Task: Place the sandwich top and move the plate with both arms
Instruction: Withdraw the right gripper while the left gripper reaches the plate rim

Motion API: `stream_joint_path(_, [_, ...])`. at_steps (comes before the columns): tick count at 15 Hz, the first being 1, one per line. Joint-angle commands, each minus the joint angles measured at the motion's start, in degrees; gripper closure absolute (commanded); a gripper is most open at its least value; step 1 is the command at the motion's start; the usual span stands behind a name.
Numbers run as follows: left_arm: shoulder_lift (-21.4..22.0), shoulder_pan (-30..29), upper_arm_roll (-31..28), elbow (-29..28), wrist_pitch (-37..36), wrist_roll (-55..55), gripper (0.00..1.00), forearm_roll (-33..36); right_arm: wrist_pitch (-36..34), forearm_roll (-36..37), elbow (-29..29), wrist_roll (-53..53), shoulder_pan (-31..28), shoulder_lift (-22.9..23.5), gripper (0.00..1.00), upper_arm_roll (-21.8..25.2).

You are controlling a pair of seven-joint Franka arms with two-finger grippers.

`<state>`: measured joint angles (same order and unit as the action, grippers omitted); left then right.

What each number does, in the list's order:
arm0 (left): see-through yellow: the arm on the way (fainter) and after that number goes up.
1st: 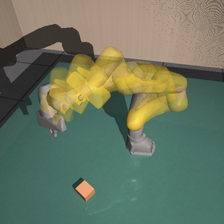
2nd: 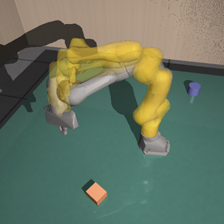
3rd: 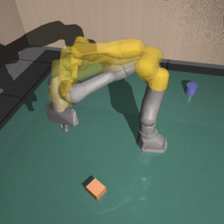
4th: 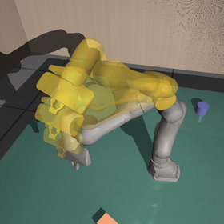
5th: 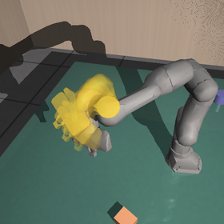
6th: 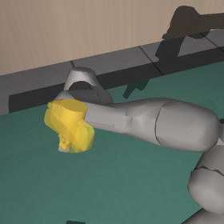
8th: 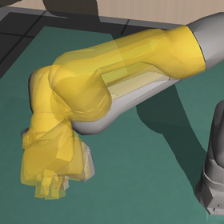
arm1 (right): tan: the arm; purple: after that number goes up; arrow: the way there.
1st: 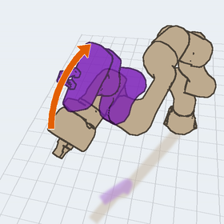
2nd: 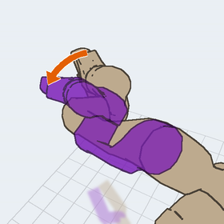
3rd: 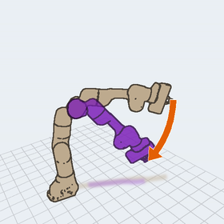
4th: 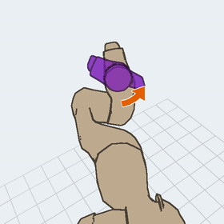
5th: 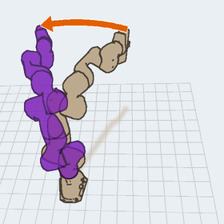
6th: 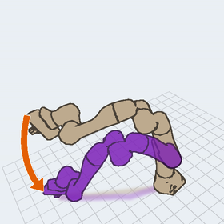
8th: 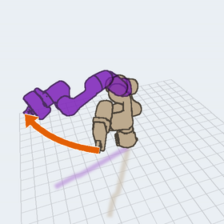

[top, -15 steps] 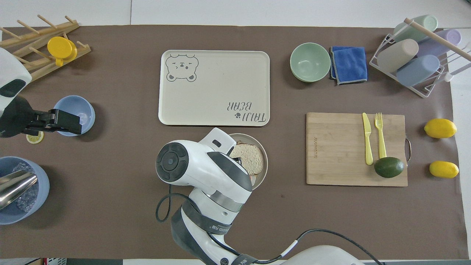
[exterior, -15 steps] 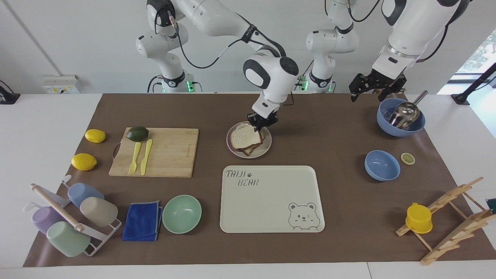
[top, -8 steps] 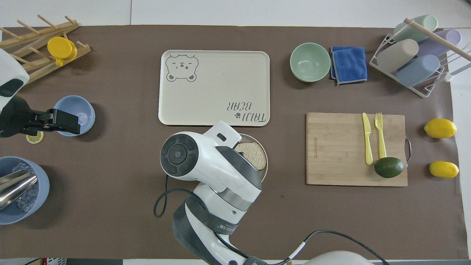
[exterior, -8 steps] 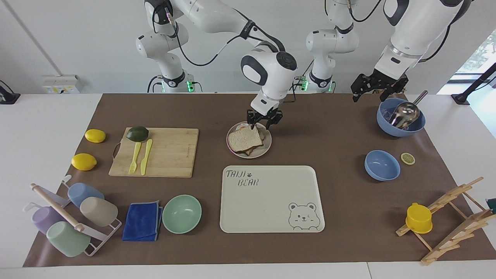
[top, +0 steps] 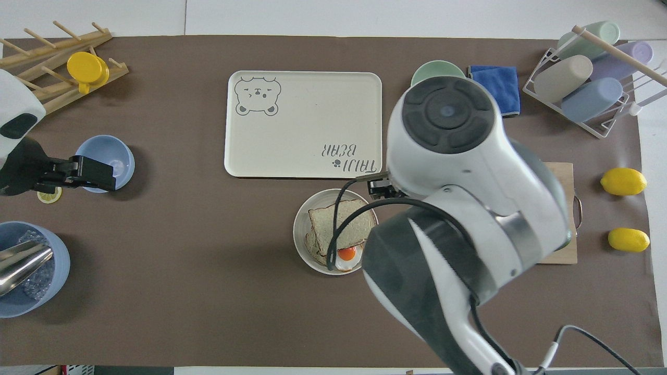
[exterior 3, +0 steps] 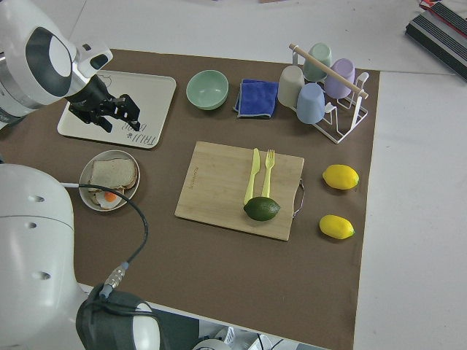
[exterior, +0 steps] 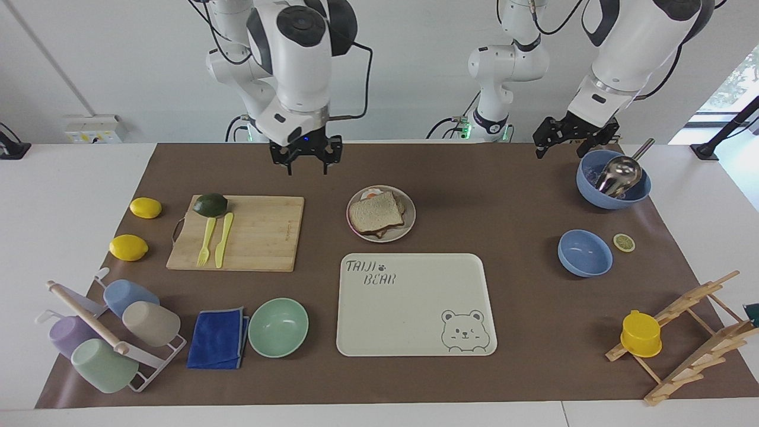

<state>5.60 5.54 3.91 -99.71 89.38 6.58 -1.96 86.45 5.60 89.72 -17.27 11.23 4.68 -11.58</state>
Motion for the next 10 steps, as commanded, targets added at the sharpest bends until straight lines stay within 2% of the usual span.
stream_joint_path(1, [3.99, 2.8, 0.39, -7.08, 4.22, 3.6, 0.0, -0.67, -3.21, -0.68, 0.81, 6.09, -6.28, -2.13, 0.14, -0.55])
stream_joint_path(4, [3.19, 6.58, 0.39, -10.13, 7.63, 4.76, 0.0, -2.77, -4.72, -0.24, -0.42, 14.53, -11.92, -1.87, 0.14, -0.46])
stream_joint_path(6, [3.54, 9.74, 0.39, -15.41, 13.69, 7.3, 0.0, -4.09, -4.72, -0.41, -0.51, 14.9, -14.65, -1.6, 0.0, -0.2])
stream_joint_path(10, [-1.19, 16.16, 0.39, -16.66, 18.71, 11.61, 0.0, -6.39, -4.63, -1.55, -0.86, 14.99, -17.2, -1.43, 0.0, 0.77])
